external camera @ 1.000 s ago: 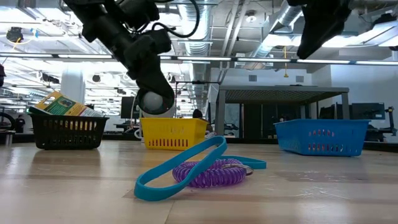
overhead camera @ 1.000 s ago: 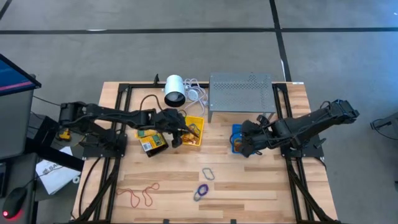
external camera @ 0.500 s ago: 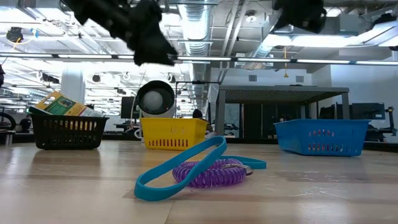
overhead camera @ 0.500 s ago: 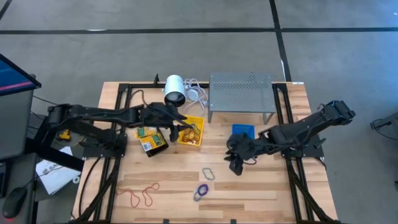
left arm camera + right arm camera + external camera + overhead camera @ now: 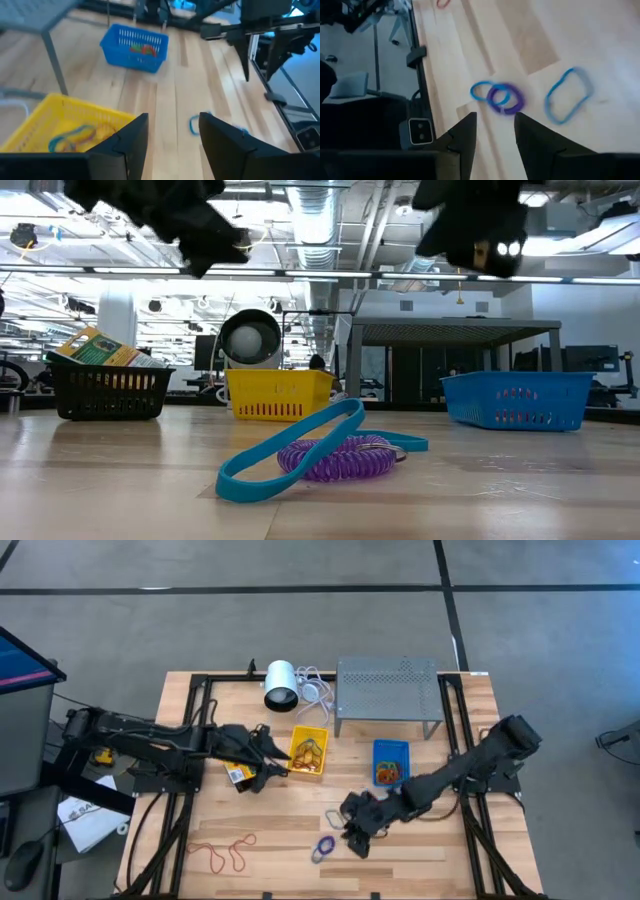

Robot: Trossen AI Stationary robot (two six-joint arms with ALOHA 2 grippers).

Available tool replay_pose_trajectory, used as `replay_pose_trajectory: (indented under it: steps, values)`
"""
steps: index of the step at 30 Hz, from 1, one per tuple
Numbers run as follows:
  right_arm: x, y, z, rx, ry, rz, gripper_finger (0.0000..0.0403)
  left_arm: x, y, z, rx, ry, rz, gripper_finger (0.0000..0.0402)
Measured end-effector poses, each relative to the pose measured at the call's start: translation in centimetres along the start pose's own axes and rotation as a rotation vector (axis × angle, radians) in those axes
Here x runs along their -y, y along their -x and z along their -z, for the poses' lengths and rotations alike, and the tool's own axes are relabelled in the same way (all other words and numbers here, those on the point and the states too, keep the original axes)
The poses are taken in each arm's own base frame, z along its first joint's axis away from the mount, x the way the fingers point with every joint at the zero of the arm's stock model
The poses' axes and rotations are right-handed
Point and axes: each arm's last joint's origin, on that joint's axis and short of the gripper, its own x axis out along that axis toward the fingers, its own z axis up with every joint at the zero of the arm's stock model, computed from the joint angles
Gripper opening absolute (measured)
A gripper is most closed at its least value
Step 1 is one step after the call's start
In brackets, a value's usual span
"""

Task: Pick & Place Office Desk Supplies
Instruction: Put the bottom blue rubber band into the yellow basket

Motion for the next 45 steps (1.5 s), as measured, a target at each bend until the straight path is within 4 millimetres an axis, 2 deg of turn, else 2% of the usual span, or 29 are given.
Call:
replay_pose_trajectory:
  steps: [6,9,12,18,27,37,45]
  values:
    - [-0.1,-4.3,1.2,-0.066,-0.085,-0.080,0.0165,0.6,0.1,1.1,-0.018,0.001,0.027,0.0163]
    - [-0.2,-5.6,1.2,-0.054,-0.152,-0.132,0.0193,1.1,0.1,1.1,0.001,-0.010,0.052,0.0163]
    - [0.3,-6.5,1.8,-0.080,-0.172,-0.092,0.0208,1.3,0.2,1.0,0.015,-0.016,0.065,0.0163]
    - [0.9,-7.0,2.1,-0.051,-0.180,-0.012,0.0200,1.4,0.5,0.9,0.027,-0.022,0.071,0.0163]
    - [1.6,-7.3,1.5,-0.035,-0.158,0.006,0.0173,1.5,0.5,0.6,0.065,-0.043,0.078,0.0163]
    - [1.7,-7.4,1.1,-0.018,-0.142,-0.005,0.0170,1.5,0.5,0.5,0.066,-0.044,0.078,0.0163]
    - [1.9,-8.4,1.3,-0.008,-0.147,-0.026,0.0170,1.5,0.5,0.4,0.076,-0.043,0.080,0.0163]
